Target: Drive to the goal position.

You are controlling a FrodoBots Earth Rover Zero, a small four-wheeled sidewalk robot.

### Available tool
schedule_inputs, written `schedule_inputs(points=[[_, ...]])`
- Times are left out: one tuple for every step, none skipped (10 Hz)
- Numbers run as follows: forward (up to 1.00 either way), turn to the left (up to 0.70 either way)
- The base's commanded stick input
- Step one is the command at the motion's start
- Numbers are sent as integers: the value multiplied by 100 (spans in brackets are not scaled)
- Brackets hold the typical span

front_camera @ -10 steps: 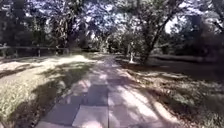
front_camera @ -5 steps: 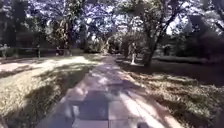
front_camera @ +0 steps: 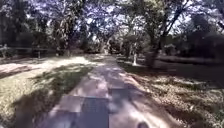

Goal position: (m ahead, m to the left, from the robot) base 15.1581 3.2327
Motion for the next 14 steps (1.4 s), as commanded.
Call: schedule_inputs(points=[[50, 0], [50, 0], [50, 0], [50, 0], [50, 0], [50, 0], [50, 0], [50, 0], [50, 0], [50, 0], [50, 0], [50, 0], [50, 0], [50, 0]])
